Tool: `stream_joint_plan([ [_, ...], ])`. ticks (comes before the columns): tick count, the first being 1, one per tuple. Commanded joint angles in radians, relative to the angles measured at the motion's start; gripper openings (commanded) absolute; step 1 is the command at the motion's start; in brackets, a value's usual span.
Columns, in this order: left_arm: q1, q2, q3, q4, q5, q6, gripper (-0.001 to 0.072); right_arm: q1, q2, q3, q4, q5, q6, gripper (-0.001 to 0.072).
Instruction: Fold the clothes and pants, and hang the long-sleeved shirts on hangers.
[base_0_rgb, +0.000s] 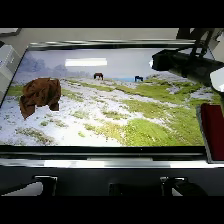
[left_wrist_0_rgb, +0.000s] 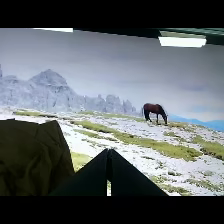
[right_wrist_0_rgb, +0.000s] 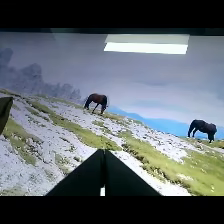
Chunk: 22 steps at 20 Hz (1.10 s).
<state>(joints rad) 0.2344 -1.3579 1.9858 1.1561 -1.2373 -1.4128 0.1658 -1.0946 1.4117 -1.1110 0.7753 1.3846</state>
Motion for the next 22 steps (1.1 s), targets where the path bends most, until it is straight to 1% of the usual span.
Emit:
stream_joint_plan([
  [1,0.001,-0.001,0.000,0.000,0.000,0.000,0.0019,0.001,0.001,0.001,0.000,0.001,-0.001,0.0038],
  [17,-0.001,-0.001,0.000,0.000,0.002,0.000,0.0019,0.001,0.001,0.001,0.000,0.012,-0.001,0.0038],
  [20,-0.001,0.000,0.000,0.000,0.097,0.000,0.0019,0.001,0.001,0.001,-0.001,0.012,-0.001,0.0038],
  [22,-0.005,0.000,0.000,-0.007,0.104,0.000,0.0019,0.001,0.001,0.001,0.000,0.012,-0.001,0.0038],
])
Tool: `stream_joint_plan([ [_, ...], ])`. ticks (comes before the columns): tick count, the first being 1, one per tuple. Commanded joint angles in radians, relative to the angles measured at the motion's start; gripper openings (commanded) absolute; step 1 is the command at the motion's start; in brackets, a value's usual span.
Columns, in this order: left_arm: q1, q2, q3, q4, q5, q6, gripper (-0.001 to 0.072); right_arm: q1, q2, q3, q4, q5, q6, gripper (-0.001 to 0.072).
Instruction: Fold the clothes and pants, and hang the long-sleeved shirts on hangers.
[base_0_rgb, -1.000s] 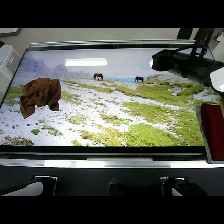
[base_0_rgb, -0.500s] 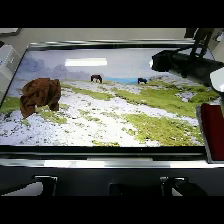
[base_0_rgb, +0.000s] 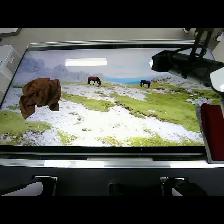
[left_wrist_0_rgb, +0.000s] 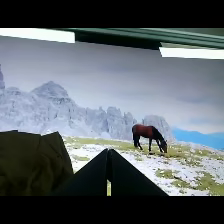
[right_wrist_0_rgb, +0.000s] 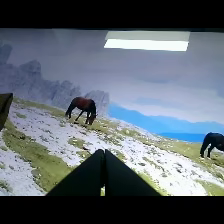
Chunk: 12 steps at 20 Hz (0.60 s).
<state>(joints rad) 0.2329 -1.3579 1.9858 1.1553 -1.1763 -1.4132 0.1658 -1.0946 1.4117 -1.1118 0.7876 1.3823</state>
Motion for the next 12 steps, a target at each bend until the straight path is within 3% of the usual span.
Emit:
stream_joint_plan([
  [1,-0.004,0.000,0.000,-0.006,0.037,0.000,0.0019,0.001,0.001,0.001,0.000,0.000,0.001,0.0038],
  [4,-0.006,0.000,0.000,-0.003,0.032,0.000,0.0020,0.001,0.001,0.001,0.000,0.000,0.001,0.0038],
  [5,-0.006,-0.002,0.000,0.016,0.013,0.000,0.0100,0.001,0.001,0.001,0.000,0.000,0.001,0.0038],
  [7,-0.006,-0.041,-0.001,0.141,-0.095,-0.016,0.0614,0.001,0.001,0.001,0.000,0.000,0.001,0.0038],
  [9,-0.008,-0.120,-0.001,0.252,-0.227,-0.038,0.0626,0.001,0.001,0.001,0.000,0.004,0.001,0.0038],
  [12,-0.032,-0.259,0.000,0.269,-0.186,-0.066,0.0627,0.001,0.001,0.001,0.000,0.018,0.001,0.0038],
])
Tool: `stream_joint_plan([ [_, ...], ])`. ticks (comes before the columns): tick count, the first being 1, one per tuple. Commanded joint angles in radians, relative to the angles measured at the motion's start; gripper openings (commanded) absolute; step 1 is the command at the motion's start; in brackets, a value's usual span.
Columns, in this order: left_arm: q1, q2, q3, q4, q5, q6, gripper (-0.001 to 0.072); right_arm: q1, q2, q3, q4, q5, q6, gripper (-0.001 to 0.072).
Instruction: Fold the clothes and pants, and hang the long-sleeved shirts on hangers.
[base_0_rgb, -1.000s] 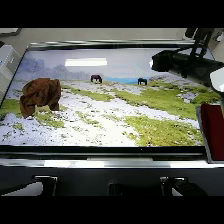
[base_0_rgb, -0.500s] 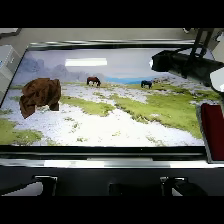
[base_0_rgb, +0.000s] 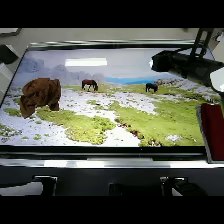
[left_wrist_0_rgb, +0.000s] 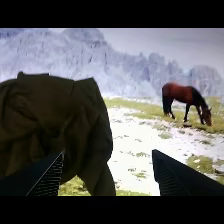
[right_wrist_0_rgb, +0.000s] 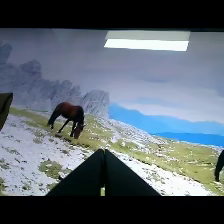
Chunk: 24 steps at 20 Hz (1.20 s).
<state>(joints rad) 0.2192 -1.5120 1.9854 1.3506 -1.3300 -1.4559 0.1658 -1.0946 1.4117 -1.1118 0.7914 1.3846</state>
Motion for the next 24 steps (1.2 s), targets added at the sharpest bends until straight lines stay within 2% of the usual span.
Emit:
stream_joint_plan([
  [1,-0.037,-0.156,0.000,0.095,-0.006,-0.017,0.0630,0.001,0.001,0.001,-0.001,0.024,-0.001,0.0038],
  [3,-0.066,-0.254,0.000,0.121,0.020,-0.016,0.0693,0.001,0.001,0.001,-0.004,0.053,-0.002,0.0038],
  [10,-0.127,-0.491,0.000,0.238,0.053,0.004,0.0690,0.001,0.001,0.001,-0.019,0.156,-0.001,0.0038],
  [13,-0.126,-0.517,0.000,0.347,0.068,-0.086,0.0686,0.001,0.001,0.001,-0.019,0.157,-0.001,0.0038],
  [17,-0.123,-0.530,0.000,0.356,0.135,-0.090,0.0677,0.001,0.000,0.001,-0.019,0.158,-0.001,0.0038],
  [18,-0.123,-0.537,0.000,0.356,0.138,-0.090,0.0630,0.001,0.000,0.001,-0.020,0.158,-0.001,0.0038],
  [20,-0.121,-0.547,0.000,0.356,0.135,-0.089,0.0309,0.001,0.001,0.001,-0.026,0.159,-0.001,0.0038],
  [21,-0.118,-0.550,0.000,0.356,0.135,-0.089,0.0228,0.001,0.000,0.001,-0.026,0.158,-0.001,0.0038],
  [22,-0.116,-0.552,0.000,0.355,0.134,-0.089,0.0217,0.001,0.001,0.001,-0.026,0.157,-0.001,0.0038],
  [23,-0.116,-0.550,0.002,0.355,0.117,-0.089,0.0005,0.001,0.000,0.001,-0.027,0.157,-0.001,0.0038],
  [24,-0.116,-0.546,0.010,0.355,0.092,-0.087,0.0015,0.001,0.001,0.001,-0.027,0.157,-0.001,0.0038],
])
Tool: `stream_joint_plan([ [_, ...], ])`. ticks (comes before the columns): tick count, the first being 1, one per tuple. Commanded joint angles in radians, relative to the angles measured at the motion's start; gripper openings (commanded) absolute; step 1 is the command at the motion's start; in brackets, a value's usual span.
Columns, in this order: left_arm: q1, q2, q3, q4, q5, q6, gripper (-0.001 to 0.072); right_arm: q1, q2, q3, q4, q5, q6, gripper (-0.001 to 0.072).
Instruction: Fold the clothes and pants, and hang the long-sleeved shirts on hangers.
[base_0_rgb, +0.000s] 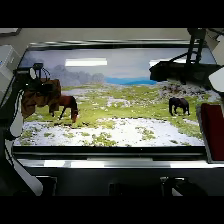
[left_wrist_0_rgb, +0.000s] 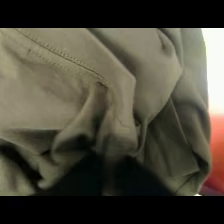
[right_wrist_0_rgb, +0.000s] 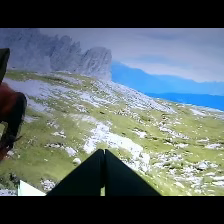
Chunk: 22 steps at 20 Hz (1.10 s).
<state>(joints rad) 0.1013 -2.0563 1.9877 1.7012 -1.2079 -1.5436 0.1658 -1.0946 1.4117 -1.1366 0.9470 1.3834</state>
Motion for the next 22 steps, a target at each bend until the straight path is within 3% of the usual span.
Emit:
stream_joint_plan([
  [1,-0.001,0.005,0.020,0.004,-0.045,-0.002,0.0015,0.001,0.001,0.001,-0.002,0.002,0.000,0.0038],
  [4,-0.032,0.062,0.052,-0.019,-0.051,-0.003,0.0013,0.001,0.001,0.001,-0.001,0.002,0.000,0.0039],
  [6,-0.075,0.132,0.059,-0.108,-0.053,-0.013,0.0012,0.001,0.004,0.001,-0.001,0.002,0.017,0.0042],
  [8,-0.147,0.209,0.059,-0.225,-0.077,-0.013,0.0012,0.001,0.022,0.001,-0.002,0.002,0.062,0.0093],
  [13,-0.408,0.310,0.058,-0.420,-0.179,-0.030,0.0013,0.001,0.134,0.001,-0.094,0.047,0.216,0.0094],
  [15,-0.525,0.311,0.056,-0.474,-0.188,-0.084,0.0013,0.001,0.196,0.001,-0.171,0.103,0.288,0.0097],
  [18,-0.695,0.298,0.021,-0.501,-0.163,-0.167,0.0013,0.001,0.301,0.001,-0.259,0.194,0.369,0.0097],
  [22,-0.878,0.235,-0.027,-0.501,-0.116,-0.187,0.0013,0.001,0.431,0.001,-0.311,0.264,0.412,0.0096],
])
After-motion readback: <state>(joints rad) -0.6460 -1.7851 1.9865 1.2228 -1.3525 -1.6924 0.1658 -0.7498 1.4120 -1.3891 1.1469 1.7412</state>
